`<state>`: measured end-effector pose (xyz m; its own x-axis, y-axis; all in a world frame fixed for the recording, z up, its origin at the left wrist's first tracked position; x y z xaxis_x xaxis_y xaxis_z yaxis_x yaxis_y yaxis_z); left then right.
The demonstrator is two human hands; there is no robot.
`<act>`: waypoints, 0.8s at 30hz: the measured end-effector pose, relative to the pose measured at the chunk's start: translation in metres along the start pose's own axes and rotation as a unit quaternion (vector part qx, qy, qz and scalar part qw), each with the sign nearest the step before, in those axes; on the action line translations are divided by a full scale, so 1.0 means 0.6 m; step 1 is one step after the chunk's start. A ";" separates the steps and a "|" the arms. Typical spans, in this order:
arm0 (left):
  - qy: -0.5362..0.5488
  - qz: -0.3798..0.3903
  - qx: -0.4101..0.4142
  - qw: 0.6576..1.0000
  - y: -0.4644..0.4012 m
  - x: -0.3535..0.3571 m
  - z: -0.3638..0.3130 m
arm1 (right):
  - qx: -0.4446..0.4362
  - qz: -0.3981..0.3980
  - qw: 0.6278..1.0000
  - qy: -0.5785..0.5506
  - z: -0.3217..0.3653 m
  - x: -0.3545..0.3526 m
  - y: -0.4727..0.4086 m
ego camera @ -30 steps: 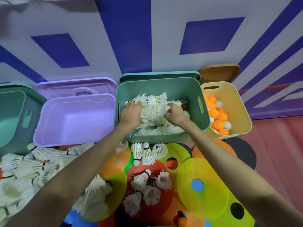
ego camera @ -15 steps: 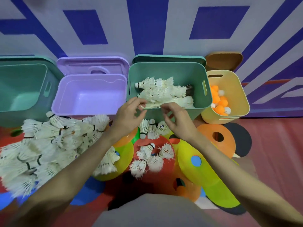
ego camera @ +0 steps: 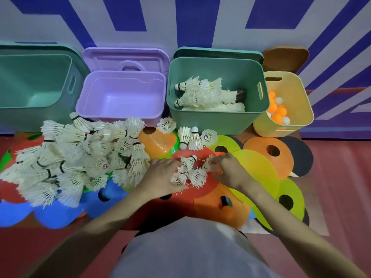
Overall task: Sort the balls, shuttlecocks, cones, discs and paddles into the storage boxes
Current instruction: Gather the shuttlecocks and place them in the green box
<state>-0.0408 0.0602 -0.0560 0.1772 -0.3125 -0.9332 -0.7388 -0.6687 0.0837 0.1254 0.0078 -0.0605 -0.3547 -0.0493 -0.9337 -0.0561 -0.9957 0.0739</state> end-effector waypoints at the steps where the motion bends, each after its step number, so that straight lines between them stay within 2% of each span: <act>1: -0.019 -0.007 0.006 1.000 0.006 0.007 -0.001 | -0.001 0.003 1.000 0.004 0.002 0.004 0.002; 5: -0.088 -0.030 0.021 0.995 0.018 0.024 -0.009 | 0.004 0.009 1.000 0.025 0.006 0.023 0.007; 10: -0.100 -0.032 -0.026 0.994 0.022 0.031 -0.005 | 0.019 -0.046 0.998 0.030 -0.001 0.027 0.005; 14: -0.053 -0.053 -0.077 0.994 0.025 0.024 0.007 | 0.059 -0.096 0.994 0.007 -0.010 0.001 0.008; 18: 0.044 -0.131 -0.117 0.983 0.026 -0.018 0.007 | 0.093 -0.178 0.979 -0.033 -0.011 -0.054 0.023; 21: 0.117 -0.169 -0.151 0.967 0.028 -0.050 0.010 | 0.088 -0.240 0.962 -0.097 0.003 -0.094 0.037; 24: 0.133 -0.178 -0.150 0.963 0.025 -0.065 0.011 | 0.054 -0.295 0.941 -0.157 0.037 -0.139 0.049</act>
<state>-0.0633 0.0670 -0.0205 0.5747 -0.1622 -0.8021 -0.3865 -0.9178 -0.0913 0.1326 -0.0157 0.0276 -0.4902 0.5517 -0.6748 -0.4179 -0.8282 -0.3735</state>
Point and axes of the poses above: each hand's wrist, its own y-axis away from the middle knuckle, its own x-axis out of the palm, z = x × y, the point moved 9 cm from there along -y, towards the middle knuckle, and after that the axes turned 11 degrees about -z, right-handed, at the moved point
